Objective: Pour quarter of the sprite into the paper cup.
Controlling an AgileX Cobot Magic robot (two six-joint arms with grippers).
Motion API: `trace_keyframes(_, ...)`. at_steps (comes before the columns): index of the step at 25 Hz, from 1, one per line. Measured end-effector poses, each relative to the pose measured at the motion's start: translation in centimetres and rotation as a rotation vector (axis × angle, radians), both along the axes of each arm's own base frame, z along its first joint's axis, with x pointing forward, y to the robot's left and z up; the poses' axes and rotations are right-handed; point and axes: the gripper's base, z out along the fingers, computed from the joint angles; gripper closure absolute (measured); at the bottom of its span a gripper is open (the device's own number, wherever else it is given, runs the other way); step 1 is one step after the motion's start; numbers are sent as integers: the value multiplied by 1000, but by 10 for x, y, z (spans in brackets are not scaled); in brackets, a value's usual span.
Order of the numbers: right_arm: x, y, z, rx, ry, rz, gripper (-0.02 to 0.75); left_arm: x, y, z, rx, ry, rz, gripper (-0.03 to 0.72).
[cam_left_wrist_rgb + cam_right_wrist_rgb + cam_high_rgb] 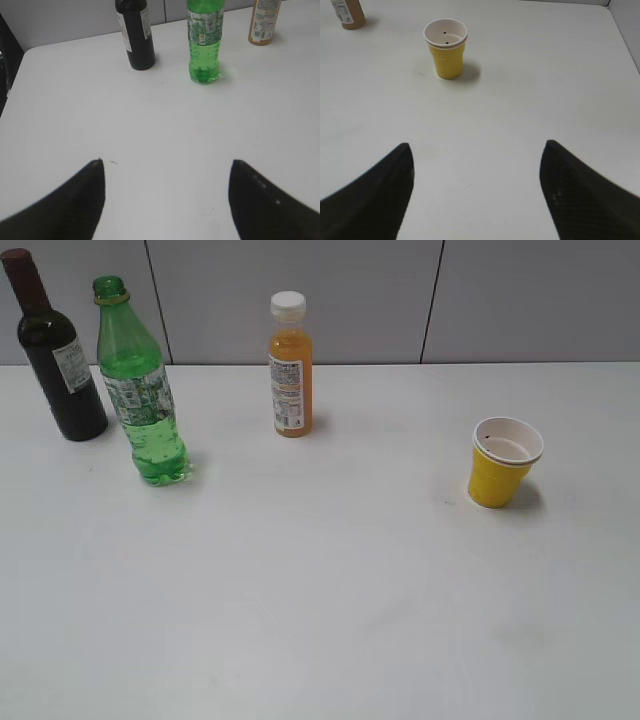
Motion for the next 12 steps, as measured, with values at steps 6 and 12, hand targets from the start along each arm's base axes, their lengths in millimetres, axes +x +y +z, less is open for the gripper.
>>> trace_keyframes(6,0,0,0,0,0,0,146,0,0,0,0,0,0,104)
trace_keyframes(12,-1,0,11,8,-70,-1,132,0,0,0,0,0,0,104)
